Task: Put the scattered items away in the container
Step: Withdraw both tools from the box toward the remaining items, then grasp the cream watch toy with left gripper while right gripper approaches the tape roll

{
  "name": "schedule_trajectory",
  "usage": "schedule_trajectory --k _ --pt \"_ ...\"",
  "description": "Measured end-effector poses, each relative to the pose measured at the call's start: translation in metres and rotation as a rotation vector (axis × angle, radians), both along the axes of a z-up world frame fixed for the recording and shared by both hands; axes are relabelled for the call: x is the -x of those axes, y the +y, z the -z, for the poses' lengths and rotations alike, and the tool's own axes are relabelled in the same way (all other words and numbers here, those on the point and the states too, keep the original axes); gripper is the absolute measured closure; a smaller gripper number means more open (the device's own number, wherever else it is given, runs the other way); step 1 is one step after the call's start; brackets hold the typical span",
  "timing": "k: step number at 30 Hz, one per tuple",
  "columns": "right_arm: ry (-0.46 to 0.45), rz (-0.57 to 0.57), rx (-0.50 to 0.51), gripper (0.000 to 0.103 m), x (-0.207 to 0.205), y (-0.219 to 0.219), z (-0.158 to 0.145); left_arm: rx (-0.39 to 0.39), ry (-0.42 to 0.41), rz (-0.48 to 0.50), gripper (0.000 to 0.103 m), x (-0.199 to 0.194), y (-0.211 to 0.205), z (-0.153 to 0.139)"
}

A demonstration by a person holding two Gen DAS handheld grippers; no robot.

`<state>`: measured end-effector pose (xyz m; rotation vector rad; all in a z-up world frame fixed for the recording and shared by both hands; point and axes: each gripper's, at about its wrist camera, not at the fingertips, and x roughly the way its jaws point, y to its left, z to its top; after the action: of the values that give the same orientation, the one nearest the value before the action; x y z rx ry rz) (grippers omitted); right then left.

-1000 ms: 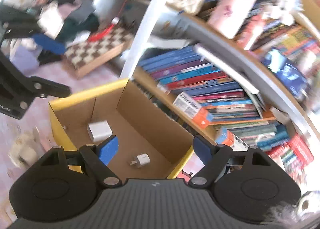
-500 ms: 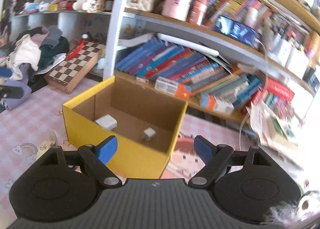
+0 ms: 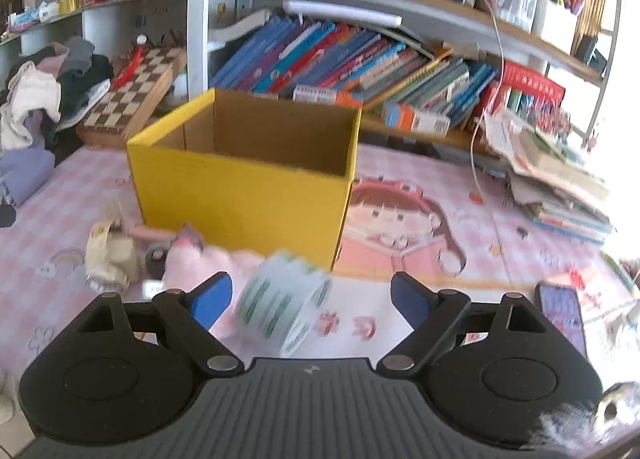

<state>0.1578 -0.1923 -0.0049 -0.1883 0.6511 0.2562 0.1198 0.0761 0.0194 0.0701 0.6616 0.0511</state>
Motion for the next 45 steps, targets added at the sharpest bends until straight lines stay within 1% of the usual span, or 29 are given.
schedule_trajectory --k 6,13,23,26,31,36,43,45 --pt "0.048 -0.013 0.006 0.016 0.017 0.014 0.019 0.018 0.03 0.001 0.027 0.008 -0.009 0.013" --pt "0.112 -0.023 -0.028 0.016 0.033 0.031 0.035 0.024 0.061 0.024 0.027 0.015 -0.025 0.024" --pt "0.142 -0.066 -0.01 0.016 0.043 0.046 0.045 0.023 0.104 0.096 0.027 0.022 -0.051 0.039" --pt "0.129 -0.087 0.028 0.017 0.048 0.054 0.048 0.017 0.106 0.118 0.027 0.021 -0.058 0.041" --pt "0.113 -0.119 0.045 0.019 0.048 0.057 0.048 0.008 0.106 0.136 0.027 0.019 -0.065 0.042" --pt "0.136 -0.107 0.037 0.019 0.039 0.052 0.051 0.014 0.125 0.129 0.027 0.012 -0.067 0.046" --pt "0.151 -0.078 0.052 0.019 0.024 0.047 0.055 0.009 0.104 0.12 0.027 0.003 -0.069 0.045" --pt "0.156 -0.07 0.057 0.023 0.019 0.045 0.056 0.012 0.102 0.113 0.027 -0.001 -0.068 0.046"
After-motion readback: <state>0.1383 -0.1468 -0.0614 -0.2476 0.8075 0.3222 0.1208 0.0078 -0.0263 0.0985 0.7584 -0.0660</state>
